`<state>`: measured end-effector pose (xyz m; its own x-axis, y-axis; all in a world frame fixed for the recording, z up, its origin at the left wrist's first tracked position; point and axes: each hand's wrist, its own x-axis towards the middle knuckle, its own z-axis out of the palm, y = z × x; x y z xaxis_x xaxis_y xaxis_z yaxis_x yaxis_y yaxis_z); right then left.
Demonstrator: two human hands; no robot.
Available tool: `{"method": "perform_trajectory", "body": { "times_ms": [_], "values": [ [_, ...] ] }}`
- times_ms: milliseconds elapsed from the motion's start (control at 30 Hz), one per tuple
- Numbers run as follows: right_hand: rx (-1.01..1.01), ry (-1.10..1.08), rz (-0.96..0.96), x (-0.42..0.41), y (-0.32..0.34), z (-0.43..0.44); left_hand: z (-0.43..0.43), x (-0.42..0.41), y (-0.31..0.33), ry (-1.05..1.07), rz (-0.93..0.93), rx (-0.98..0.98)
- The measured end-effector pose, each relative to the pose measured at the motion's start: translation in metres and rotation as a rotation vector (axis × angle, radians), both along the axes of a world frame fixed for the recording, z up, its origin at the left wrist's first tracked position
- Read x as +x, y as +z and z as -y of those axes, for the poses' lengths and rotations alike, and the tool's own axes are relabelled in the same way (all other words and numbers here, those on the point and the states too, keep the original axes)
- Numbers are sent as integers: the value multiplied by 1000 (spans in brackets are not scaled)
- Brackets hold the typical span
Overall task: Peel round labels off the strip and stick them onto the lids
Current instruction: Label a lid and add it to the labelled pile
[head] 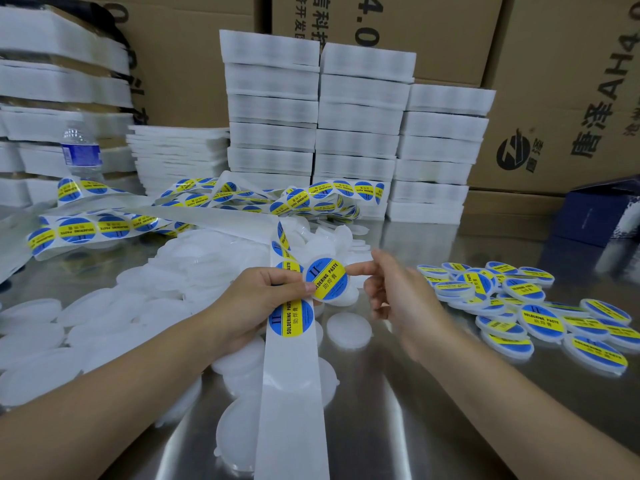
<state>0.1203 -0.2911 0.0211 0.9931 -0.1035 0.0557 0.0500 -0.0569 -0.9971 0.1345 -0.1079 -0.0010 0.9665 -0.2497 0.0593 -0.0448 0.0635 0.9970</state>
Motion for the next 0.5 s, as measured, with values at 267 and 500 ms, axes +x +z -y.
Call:
{"method": "perform_trajectory", "body": {
  "times_ms": [267,500],
  "values": [
    [-148,-105,262,2,2,8,-1,-2,1,-12,-4,10],
    [-521,129,404,1,-25,-6,0,-4,2,-74,22,22]
  ]
}}
